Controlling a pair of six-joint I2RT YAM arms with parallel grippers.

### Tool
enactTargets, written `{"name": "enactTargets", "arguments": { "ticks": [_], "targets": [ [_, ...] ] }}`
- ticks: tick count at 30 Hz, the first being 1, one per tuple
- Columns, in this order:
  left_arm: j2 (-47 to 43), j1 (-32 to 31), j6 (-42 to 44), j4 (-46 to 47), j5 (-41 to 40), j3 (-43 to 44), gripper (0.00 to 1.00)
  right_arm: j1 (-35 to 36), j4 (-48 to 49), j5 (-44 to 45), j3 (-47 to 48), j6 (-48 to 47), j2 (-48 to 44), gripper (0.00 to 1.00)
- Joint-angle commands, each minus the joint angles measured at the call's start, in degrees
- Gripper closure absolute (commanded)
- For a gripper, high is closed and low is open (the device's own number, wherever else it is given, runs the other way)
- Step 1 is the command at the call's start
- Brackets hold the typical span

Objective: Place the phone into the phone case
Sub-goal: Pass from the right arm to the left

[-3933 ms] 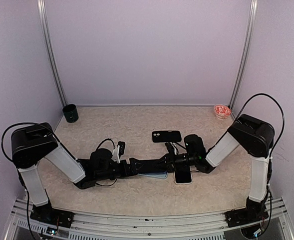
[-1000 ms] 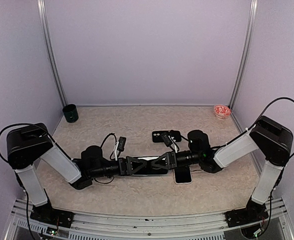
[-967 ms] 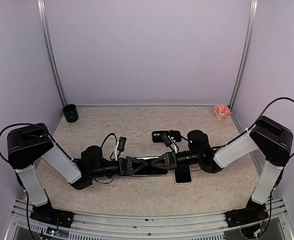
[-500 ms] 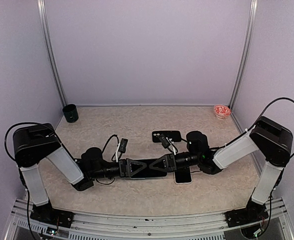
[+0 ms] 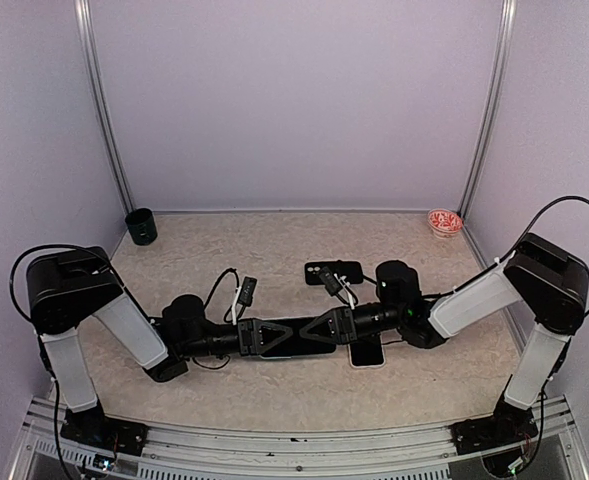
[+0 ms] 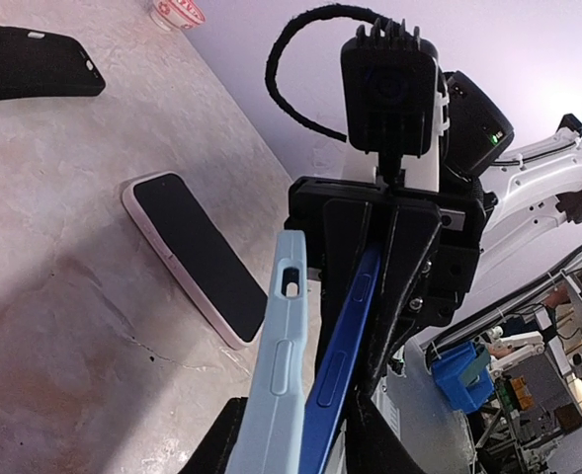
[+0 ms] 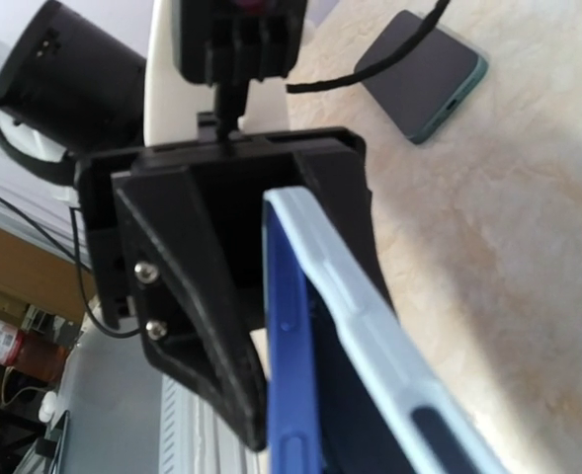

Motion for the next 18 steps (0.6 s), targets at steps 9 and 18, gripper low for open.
{"name": "enactTargets", "arguments": {
  "ticks": [9,18],
  "targets": [
    [-0.2,-1.7,-0.1,4.8,1.8,1.1,0.80,0.5,1.1,3.2,0.5,-0.4,-2.1,0.97],
    [-0.4,-1.9,-0.2,5.2,2.0,0.9,0.87,0.5,0.4,3.1,0.4,-0.4,-3.0,0.87]
  ]
}}
